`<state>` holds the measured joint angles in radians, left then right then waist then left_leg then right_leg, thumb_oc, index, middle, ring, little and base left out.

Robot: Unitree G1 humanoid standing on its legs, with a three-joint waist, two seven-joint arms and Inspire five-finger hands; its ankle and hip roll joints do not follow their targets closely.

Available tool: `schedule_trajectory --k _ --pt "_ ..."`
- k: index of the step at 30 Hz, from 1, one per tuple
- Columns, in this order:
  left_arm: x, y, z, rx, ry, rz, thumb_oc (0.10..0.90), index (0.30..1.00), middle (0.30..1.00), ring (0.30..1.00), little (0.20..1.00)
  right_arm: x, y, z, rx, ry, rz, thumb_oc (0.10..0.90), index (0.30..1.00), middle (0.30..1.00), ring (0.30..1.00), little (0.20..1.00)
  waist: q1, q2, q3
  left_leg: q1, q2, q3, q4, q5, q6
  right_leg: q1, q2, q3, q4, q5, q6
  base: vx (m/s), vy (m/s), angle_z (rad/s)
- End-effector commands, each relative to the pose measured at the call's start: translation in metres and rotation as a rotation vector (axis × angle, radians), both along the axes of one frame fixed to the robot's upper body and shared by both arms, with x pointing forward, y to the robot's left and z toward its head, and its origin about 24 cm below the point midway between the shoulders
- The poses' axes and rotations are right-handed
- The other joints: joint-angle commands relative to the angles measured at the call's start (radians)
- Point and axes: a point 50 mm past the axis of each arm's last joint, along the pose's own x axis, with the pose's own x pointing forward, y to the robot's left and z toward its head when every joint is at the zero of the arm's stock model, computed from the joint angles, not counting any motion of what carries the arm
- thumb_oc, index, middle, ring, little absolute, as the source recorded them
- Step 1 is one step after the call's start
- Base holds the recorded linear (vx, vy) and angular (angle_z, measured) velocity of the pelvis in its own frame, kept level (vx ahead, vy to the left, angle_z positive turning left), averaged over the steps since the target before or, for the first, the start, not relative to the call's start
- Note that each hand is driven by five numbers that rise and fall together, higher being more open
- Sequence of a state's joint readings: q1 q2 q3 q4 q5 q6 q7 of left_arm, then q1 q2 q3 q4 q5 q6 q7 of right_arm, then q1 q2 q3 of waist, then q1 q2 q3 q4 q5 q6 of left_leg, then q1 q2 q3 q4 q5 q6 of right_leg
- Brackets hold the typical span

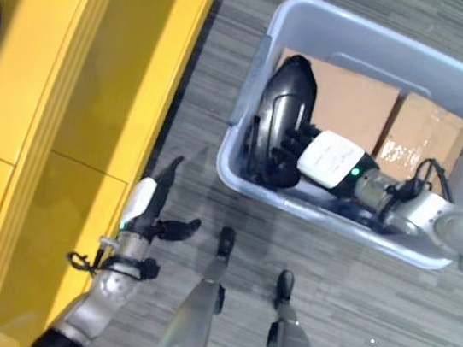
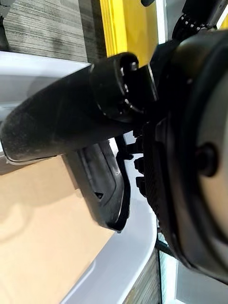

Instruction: Move parts from the plastic box to the shelf.

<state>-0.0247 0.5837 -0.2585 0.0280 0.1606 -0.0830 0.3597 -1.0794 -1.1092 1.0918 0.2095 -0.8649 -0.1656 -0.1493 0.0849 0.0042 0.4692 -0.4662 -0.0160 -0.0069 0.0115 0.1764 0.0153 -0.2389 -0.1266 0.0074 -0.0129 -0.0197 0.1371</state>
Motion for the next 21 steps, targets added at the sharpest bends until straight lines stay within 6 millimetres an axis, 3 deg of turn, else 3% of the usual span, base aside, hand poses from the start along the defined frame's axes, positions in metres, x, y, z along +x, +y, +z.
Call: schedule_trajectory --k 1,14,21 --pt "-0.002 -0.008 0.021 -0.073 -0.147 -0.033 0.9 1.0 1.0 1.0 1.0 0.001 0.005 0.049 -0.031 -0.191 0.05 0.9 1.0 1.0 1.0 1.0 0.003 -0.007 -0.048 0.002 0.047 0.007 0.063 -0.081 -0.052 -0.138 0.007 0.008 0.162 -0.013 -0.042 0.0 0.0 0.0" --pt "0.0 -0.006 0.027 -0.081 -0.183 -0.014 0.9 1.0 1.0 1.0 1.0 0.013 -0.008 0.07 -0.083 -0.287 -0.031 0.9 1.0 1.0 1.0 1.0 0.011 -0.005 -0.012 -0.053 0.032 0.001 0.095 -0.093 -0.049 -0.177 0.007 0.006 0.176 -0.013 -0.044 0.0 0.0 0.0" --pt "0.001 -0.005 0.031 -0.09 -0.204 -0.003 0.9 1.0 1.0 1.0 1.0 0.023 -0.021 0.071 -0.103 -0.311 -0.109 0.9 1.0 1.0 1.0 1.0 0.021 -0.005 0.017 -0.104 0.017 -0.008 0.153 -0.124 -0.039 -0.211 0.01 0.014 0.209 -0.021 -0.045 0.0 0.002 0.06"
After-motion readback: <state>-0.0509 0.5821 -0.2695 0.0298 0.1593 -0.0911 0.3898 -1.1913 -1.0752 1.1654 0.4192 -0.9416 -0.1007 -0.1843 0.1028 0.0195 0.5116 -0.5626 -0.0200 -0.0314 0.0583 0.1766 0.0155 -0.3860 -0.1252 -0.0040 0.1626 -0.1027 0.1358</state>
